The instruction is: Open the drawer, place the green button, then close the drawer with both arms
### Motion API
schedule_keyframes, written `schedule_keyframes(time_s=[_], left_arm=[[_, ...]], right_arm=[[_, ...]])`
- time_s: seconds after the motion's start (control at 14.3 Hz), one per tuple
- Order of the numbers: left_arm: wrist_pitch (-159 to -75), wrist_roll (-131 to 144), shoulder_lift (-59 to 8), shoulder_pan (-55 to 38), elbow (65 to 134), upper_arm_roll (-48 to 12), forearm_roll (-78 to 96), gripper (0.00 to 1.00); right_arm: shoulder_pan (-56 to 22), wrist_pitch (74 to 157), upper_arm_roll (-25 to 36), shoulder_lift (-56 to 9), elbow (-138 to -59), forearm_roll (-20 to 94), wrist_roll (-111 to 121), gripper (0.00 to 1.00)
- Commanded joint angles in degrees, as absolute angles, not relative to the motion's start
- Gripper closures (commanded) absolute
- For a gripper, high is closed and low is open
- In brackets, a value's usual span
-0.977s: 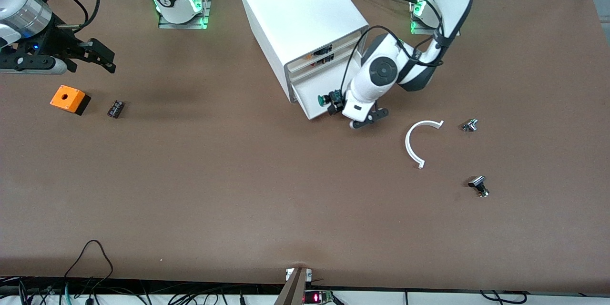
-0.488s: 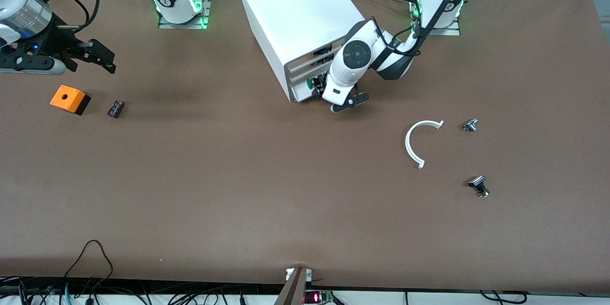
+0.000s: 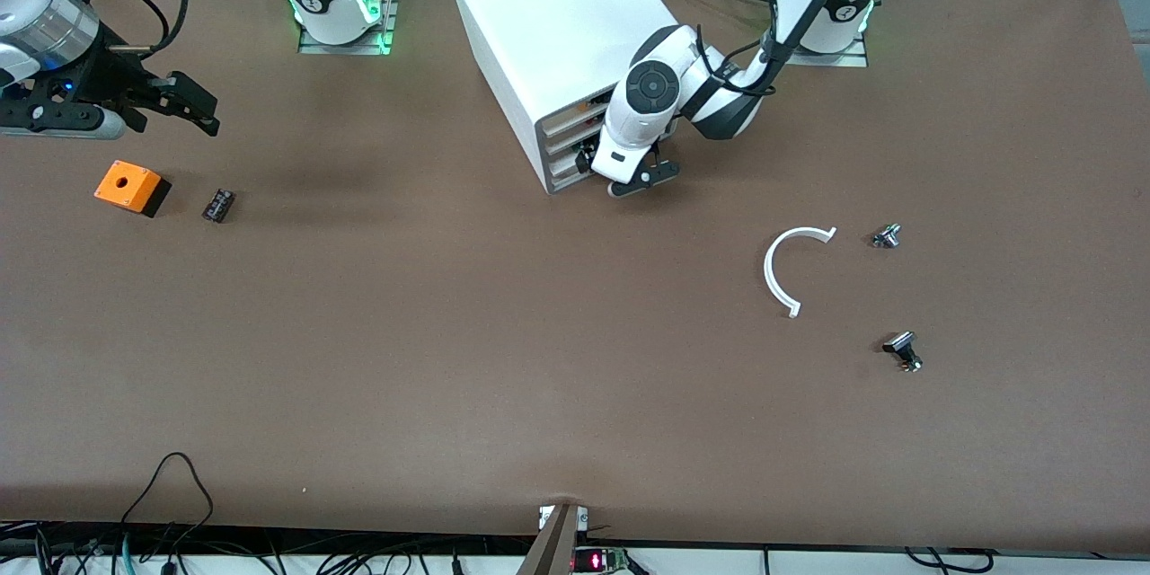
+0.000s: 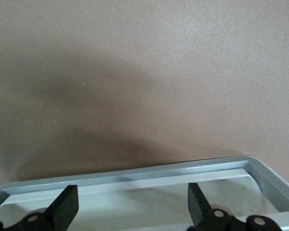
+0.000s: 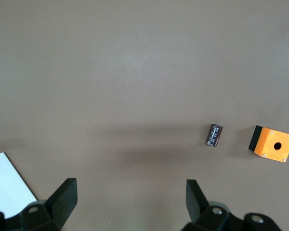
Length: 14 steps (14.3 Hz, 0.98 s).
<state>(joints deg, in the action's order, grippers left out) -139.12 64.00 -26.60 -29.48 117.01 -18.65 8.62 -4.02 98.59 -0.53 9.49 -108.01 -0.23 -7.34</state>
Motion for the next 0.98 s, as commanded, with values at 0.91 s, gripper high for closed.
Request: schedule_keyframes(time_s=[0.91], left_arm=[[-108.9,49.9,-21.8,-16.8,100.1,-18.1,-0.5,0.0]], right_arm=[[-4.3,98.3,-0.7,8.4,-104.7,-0.5,-8.5,0.0]])
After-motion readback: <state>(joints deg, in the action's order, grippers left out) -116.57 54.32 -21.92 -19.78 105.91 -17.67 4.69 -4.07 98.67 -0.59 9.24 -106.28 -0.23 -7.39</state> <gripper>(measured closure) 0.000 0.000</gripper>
